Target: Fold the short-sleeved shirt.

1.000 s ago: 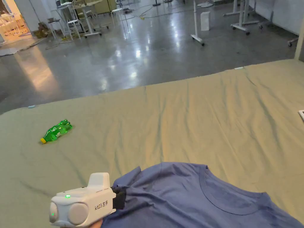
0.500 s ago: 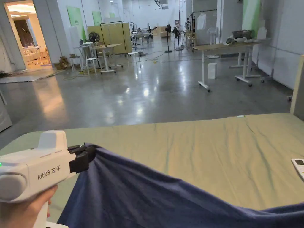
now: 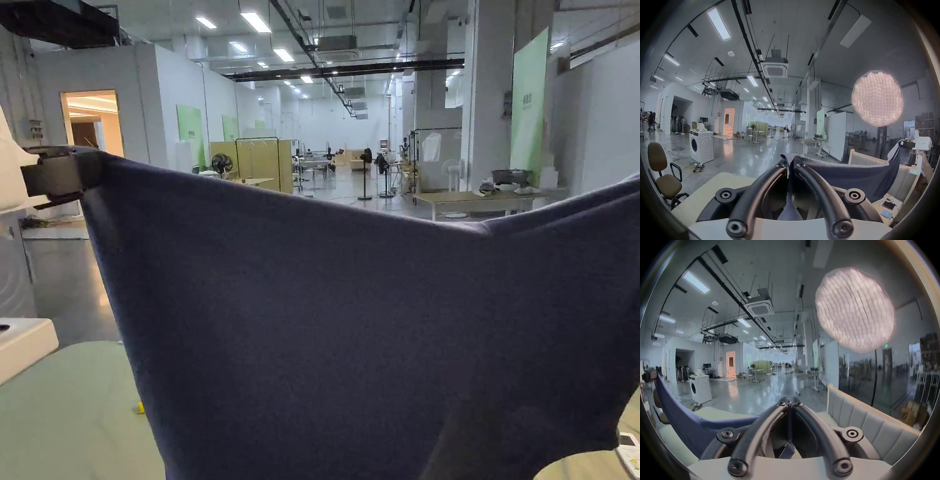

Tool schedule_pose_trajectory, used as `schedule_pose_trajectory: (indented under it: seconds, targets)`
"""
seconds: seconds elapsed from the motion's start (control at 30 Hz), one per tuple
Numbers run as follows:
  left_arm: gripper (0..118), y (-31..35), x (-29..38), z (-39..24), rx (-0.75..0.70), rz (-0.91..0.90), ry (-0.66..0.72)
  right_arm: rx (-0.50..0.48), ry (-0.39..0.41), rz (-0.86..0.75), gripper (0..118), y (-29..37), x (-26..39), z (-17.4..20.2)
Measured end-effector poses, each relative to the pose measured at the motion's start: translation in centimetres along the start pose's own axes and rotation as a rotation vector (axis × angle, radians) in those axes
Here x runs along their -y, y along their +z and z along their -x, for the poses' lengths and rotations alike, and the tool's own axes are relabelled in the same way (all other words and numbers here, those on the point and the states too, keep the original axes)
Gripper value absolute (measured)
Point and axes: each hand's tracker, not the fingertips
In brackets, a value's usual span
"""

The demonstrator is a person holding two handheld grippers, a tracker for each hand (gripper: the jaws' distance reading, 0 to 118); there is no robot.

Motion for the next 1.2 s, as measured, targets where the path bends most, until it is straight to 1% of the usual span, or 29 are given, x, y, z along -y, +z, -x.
schedule_pose_trajectory:
  seconds: [0.03,0.07,0.17,0.27,0.33,0.47,0.63,0.8,0.87,0.93,1.03,1.1,1.2]
  targets:
    - [7,-0.1,-0.8,0.0,-0.009,-0.009,0.0,-0.004,-0.05,0.037,2,-0.2,-1.3,0.1]
    - [7,0.0,-1.6,-0.1,-0.012,-0.01,0.0,-0.003,-0.019,0.0,2,-0.1,-2.9,0.5]
    - [7,0.4,-3.6,0.2,-0.017,-0.029,0.021,0.008,0.012,-0.034,2,-0.1,-7.0,1.0]
    - [7,0.8,-4.3,0.2,-0.037,-0.04,0.02,0.033,0.046,-0.058,2,-0.7,-9.2,0.6]
    - [7,1.4,-4.1,-1.0,-0.037,-0.042,0.025,0.048,0.065,-0.06,2,-1.1,-10.1,0.6]
    - [7,0.8,-4.0,-0.1,-0.028,-0.041,0.038,0.05,0.051,-0.067,2,-1.1,-10.5,0.3]
    - [7,0.4,-4.1,-0.2,-0.016,-0.04,0.016,0.047,0.032,-0.076,2,-0.6,-10.3,0.3]
    - [7,0.9,-4.3,-2.1,-0.015,-0.043,0.01,0.055,0.042,-0.09,2,-0.8,-10.4,0.6]
    - [7,0.6,-4.3,-1.4,-0.021,-0.044,0.014,0.056,0.031,-0.093,2,-1.1,-10.4,0.7]
    - [7,0.0,-4.2,-1.5,-0.026,-0.033,0.014,0.052,0.024,-0.086,2,-1.5,-10.4,0.8]
    - [7,-2.0,-3.8,-0.4,-0.059,-0.007,-0.025,0.051,0.026,-0.083,2,-1.5,-10.3,1.3]
    - [7,-2.8,-3.2,0.3,-0.064,0.007,-0.012,0.033,0.01,-0.087,2,-1.7,-10.1,1.4]
    - [7,-4.5,-2.6,0.8,-0.075,0.029,0.004,0.029,0.004,-0.088,2,-3.7,-10.3,1.9]
